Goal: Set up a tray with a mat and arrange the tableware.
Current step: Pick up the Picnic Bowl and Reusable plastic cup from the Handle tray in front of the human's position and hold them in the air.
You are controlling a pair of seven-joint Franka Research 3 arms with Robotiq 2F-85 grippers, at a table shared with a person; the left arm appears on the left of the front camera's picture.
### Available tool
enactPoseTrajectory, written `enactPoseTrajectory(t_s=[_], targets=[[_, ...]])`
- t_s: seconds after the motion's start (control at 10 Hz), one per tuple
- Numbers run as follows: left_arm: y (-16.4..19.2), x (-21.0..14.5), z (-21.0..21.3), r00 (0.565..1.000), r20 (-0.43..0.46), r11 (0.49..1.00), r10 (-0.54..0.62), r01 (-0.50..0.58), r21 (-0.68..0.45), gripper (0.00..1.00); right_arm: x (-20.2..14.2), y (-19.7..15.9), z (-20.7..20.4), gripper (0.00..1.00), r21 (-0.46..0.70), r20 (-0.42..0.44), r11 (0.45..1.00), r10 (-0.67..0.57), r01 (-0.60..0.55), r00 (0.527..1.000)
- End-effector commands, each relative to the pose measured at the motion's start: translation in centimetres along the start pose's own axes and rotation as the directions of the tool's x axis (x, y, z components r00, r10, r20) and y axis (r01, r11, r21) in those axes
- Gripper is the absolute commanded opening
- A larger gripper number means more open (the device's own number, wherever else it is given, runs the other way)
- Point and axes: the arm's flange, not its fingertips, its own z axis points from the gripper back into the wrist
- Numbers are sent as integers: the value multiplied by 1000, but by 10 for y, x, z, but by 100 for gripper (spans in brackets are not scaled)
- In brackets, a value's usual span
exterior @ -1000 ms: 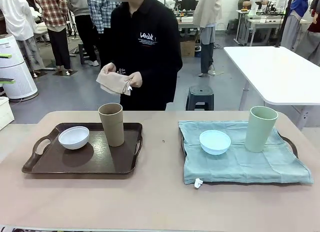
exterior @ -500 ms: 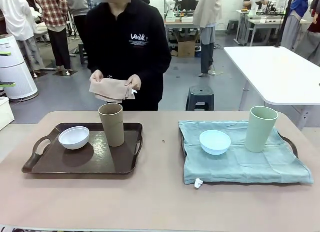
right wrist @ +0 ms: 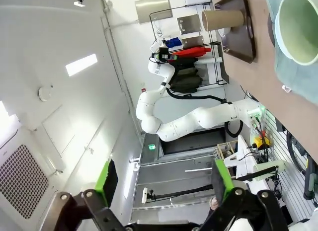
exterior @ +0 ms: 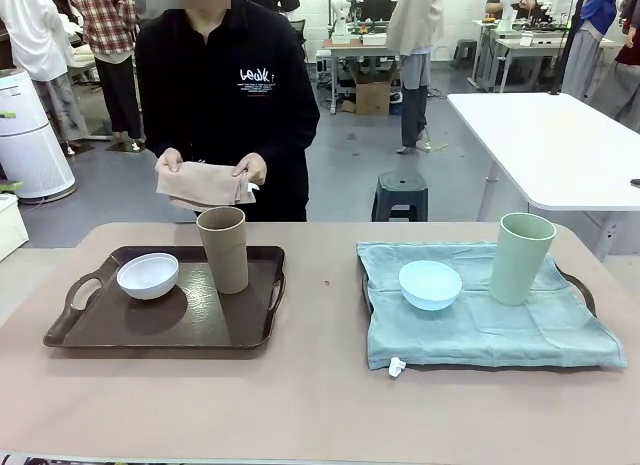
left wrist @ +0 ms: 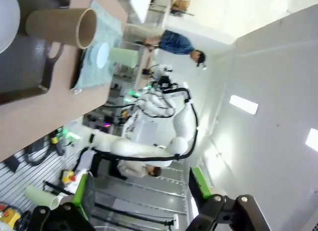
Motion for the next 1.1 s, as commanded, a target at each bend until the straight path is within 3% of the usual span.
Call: enactPoseTrajectory(t_s=[0.0, 1.0], targets=[[7, 2, -3, 1000, 22, 997, 3, -1, -82, 100, 0, 1, 0, 100, 7, -5, 1000, 3, -3, 1000], [7, 3, -3, 1000, 12, 997, 10, -9, -72, 100, 1, 0, -2, 100, -1, -5, 1000, 0, 0, 1000]])
